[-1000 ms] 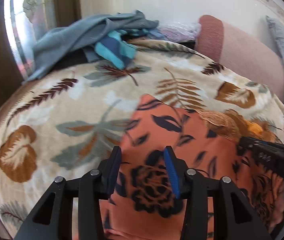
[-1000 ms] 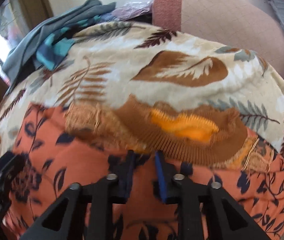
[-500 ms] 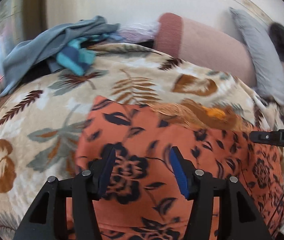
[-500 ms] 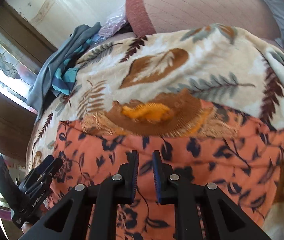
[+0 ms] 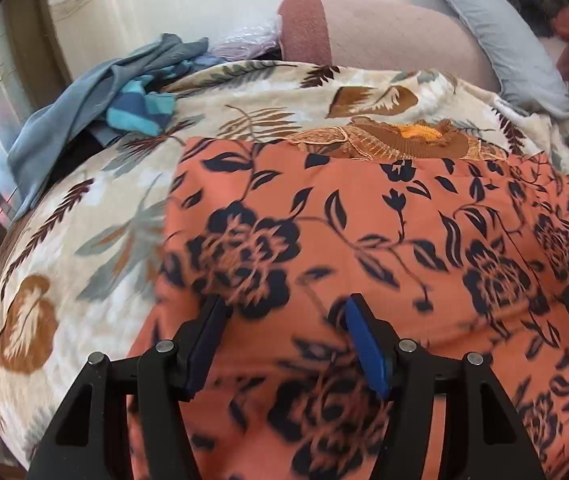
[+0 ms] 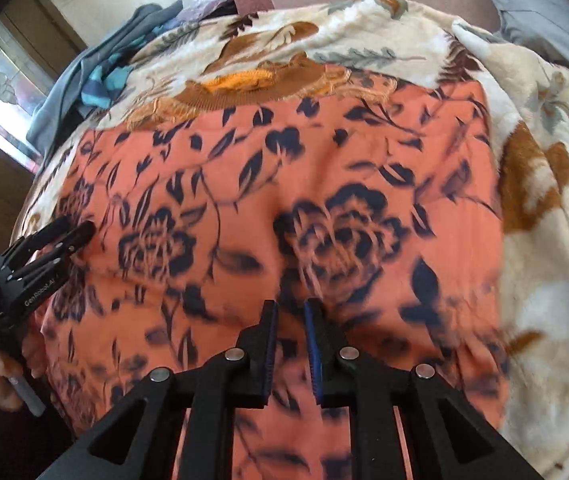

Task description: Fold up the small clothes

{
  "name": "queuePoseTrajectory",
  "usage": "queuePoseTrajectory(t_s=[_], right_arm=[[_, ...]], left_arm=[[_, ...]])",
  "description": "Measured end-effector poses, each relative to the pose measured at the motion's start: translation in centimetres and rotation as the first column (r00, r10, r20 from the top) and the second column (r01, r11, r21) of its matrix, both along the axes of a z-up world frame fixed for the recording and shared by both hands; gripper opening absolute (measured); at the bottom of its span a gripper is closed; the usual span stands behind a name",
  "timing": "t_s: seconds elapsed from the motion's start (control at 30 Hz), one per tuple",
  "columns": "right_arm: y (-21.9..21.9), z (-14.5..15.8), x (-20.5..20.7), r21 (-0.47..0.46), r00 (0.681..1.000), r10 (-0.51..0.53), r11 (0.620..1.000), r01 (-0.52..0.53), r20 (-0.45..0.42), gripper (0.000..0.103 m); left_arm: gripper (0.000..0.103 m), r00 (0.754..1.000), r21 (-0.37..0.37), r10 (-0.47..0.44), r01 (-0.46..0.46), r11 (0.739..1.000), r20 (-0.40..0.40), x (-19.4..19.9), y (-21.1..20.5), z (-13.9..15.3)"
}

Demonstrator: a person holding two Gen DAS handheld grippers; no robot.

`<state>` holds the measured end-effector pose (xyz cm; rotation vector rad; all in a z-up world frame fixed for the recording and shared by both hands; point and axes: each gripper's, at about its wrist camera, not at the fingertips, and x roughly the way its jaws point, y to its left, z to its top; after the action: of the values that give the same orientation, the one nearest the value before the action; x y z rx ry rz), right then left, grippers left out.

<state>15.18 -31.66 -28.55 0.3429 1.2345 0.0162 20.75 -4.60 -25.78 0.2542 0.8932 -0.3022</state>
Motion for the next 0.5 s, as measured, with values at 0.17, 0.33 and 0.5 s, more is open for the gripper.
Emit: queuePoseTrajectory(t_s=[0.17,0.33,0.5], right_arm=[[-3.3,2.8,-5.8,0.128,0.995,-0.086,0.989,0.078,0.056,0.017],[-5.5,4.6,-11.5,0.209,0.983,-0.137,0.972,0.110,0.120,0.018],[-4.8,5.2,-14.5,0.251,0.978,-0.169,0.959,0.134,0.123,0.075]], left_arm=[[0.066,0.990,-0.055,0.137,-0.135,0.989,0.036,-4.4,6.5,1.5],[0.070,0.963,-0.118,0.262,-0.267,0.956,-0.062,-8.1,12.4,1.6],[0.070,0.937,-0.132,0.314,-0.335,0.933,-0.156,-10.7,15.8,1.1]])
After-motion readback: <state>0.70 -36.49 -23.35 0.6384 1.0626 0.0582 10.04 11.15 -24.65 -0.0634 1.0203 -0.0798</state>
